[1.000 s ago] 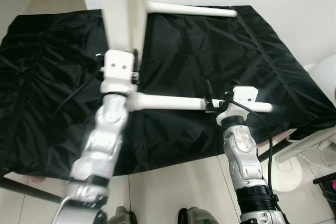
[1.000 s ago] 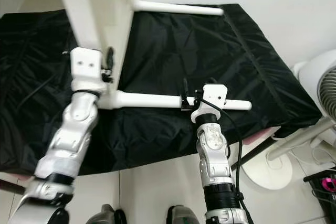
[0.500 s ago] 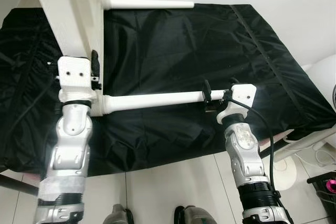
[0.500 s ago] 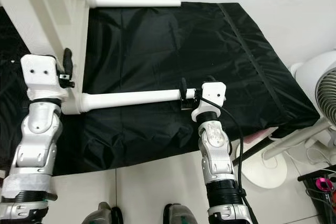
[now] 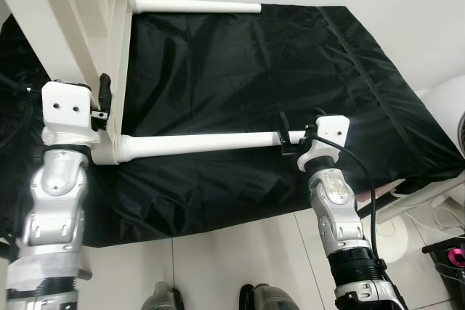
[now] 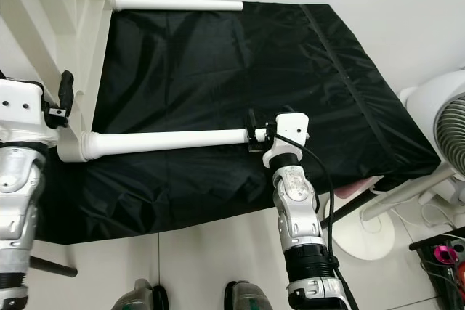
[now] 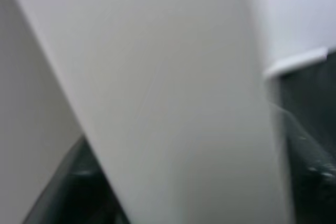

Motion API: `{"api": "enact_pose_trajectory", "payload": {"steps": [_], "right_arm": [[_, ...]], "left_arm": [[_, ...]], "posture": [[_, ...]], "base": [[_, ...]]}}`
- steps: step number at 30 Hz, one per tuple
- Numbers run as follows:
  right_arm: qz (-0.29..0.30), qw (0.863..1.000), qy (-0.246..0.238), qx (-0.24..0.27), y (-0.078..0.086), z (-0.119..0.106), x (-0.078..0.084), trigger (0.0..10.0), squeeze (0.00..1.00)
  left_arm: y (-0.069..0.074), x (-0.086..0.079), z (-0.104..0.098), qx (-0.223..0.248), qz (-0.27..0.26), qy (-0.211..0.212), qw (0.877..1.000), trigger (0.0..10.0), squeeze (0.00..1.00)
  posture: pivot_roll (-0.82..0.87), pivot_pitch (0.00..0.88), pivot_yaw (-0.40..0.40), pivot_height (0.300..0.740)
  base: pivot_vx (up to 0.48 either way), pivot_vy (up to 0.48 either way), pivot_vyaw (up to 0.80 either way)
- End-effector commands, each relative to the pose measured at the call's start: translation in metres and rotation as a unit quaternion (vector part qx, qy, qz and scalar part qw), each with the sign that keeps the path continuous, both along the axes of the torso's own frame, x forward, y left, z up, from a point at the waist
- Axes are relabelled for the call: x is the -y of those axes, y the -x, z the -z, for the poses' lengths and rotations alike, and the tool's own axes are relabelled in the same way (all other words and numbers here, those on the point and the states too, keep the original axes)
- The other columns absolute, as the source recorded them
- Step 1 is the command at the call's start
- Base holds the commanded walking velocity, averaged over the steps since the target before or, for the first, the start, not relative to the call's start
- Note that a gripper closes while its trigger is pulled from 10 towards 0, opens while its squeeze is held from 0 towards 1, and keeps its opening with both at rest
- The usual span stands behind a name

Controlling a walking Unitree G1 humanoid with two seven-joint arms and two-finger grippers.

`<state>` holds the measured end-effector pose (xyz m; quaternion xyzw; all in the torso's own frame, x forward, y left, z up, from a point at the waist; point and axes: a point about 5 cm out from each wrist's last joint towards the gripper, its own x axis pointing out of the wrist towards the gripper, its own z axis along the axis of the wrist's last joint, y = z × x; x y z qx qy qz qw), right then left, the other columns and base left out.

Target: Building children table

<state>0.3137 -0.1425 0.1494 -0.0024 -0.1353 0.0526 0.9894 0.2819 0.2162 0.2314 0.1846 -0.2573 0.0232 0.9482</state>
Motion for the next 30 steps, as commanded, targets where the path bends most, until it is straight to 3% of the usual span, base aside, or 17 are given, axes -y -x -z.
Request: {"api": "enact_pose_trajectory", "payload": {"steps": [1, 2, 11, 16, 25, 30], "right_arm": [[-0.001, 1.000, -0.002, 0.000, 0.000, 0.001, 0.002, 10.0, 0.00], [0.000, 1.000, -0.001, 0.000, 0.000, 0.002, 0.003, 10.0, 0.00], [0.003, 1.000, -0.001, -0.001, -0.001, 0.002, 0.006, 10.0, 0.00], [0.003, 1.000, 0.001, -0.001, -0.002, 0.004, 0.008, 10.0, 0.00], [0.003, 1.000, 0.001, -0.003, -0.002, 0.005, 0.009, 10.0, 0.00], [0.003, 1.000, -0.003, -0.004, -0.001, 0.007, 0.010, 10.0, 0.00]], "left_arm": [[0.001, 0.009, 0.002, -0.007, 0.026, -0.007, 1.000, 10.0, 1.00], [0.003, 0.015, 0.003, -0.013, 0.054, 0.000, 0.998, 10.0, 0.00], [0.007, 0.025, 0.005, -0.026, 0.108, 0.024, 0.993, 10.0, 0.00], [0.017, 0.042, 0.010, -0.058, 0.193, 0.016, 0.979, 10.0, 0.00], [0.024, 0.045, 0.014, -0.072, 0.217, 0.000, 0.973, 10.0, 0.00], [0.036, 0.034, 0.020, -0.096, 0.199, -0.005, 0.975, 10.0, 0.00]], "posture": [[-0.05, 0.099, -0.009, 0.740], [-0.05, 0.097, -0.009, 0.740], [-0.04, 0.090, -0.006, 0.740], [-0.03, 0.087, -0.004, 0.740], [-0.03, 0.083, 0.002, 0.740], [-0.01, 0.100, -0.001, 0.740]], "base": [[0.000, 0.000, 0.00], [0.000, 0.000, 0.00], [0.000, 0.000, 0.00], [0.000, 0.000, 0.00], [0.000, 0.000, 0.00], [0.000, 0.000, 0.00]]}}
